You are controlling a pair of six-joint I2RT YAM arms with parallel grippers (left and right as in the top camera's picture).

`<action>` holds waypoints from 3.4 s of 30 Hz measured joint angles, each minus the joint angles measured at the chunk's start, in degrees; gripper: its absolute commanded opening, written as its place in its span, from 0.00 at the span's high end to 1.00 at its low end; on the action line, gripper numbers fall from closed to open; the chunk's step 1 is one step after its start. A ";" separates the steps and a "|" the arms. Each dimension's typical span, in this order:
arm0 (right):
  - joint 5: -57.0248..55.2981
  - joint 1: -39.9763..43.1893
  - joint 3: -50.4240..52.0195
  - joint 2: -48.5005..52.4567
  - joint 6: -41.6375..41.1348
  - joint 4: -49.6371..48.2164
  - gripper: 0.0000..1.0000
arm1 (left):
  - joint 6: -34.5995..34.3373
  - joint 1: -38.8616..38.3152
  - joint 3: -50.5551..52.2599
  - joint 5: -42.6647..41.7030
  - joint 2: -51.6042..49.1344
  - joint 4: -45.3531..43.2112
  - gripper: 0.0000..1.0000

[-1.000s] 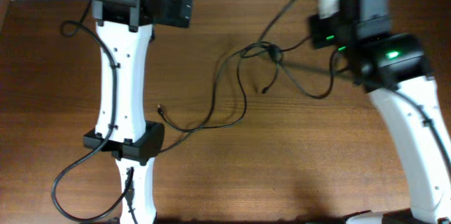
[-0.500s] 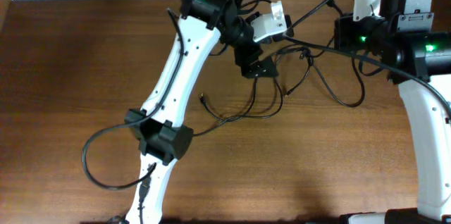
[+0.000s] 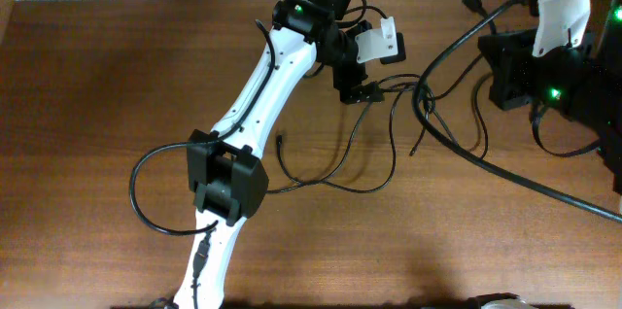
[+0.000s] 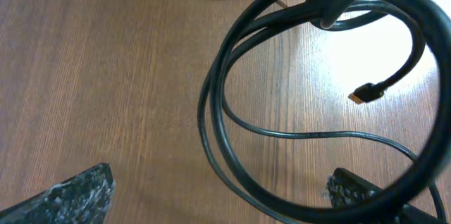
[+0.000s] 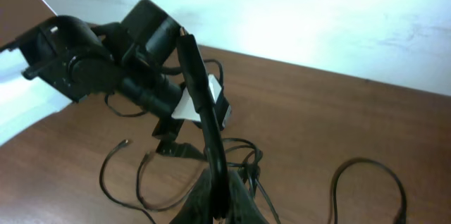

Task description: Untangle cables

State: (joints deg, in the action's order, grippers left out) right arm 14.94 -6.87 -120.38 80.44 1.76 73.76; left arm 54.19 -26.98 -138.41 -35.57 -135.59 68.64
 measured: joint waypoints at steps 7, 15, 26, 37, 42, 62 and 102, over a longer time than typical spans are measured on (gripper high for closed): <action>0.02 0.00 0.00 0.17 -0.02 0.81 0.96 | -4.76 -0.13 0.11 -11.06 0.00 -3.56 0.04; 0.20 0.00 -0.07 0.20 -0.04 1.07 0.96 | -4.50 -1.51 0.04 -10.64 0.00 3.56 0.16; 0.20 0.02 -0.07 0.20 0.15 1.05 0.96 | -4.59 -4.81 0.04 -4.11 0.00 3.04 1.00; 14.56 44.37 -0.28 8.96 -0.37 -1.73 0.96 | -21.99 39.10 -7.76 6.23 13.44 16.68 1.00; 14.05 54.90 -0.42 24.81 -5.01 -2.49 0.96 | -22.58 43.12 -7.76 9.53 17.51 17.51 1.00; -3.39 28.79 -0.48 35.50 -2.23 -1.25 0.96 | -25.35 40.44 -7.76 13.92 21.62 19.54 1.00; -25.86 9.92 52.37 24.15 -40.35 -34.64 0.01 | -25.35 33.73 -7.76 13.53 21.62 22.80 1.00</action>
State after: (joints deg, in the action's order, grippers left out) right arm -10.92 3.05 -68.01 104.60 -38.59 39.11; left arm 28.84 6.74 -146.17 -22.04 -113.97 91.44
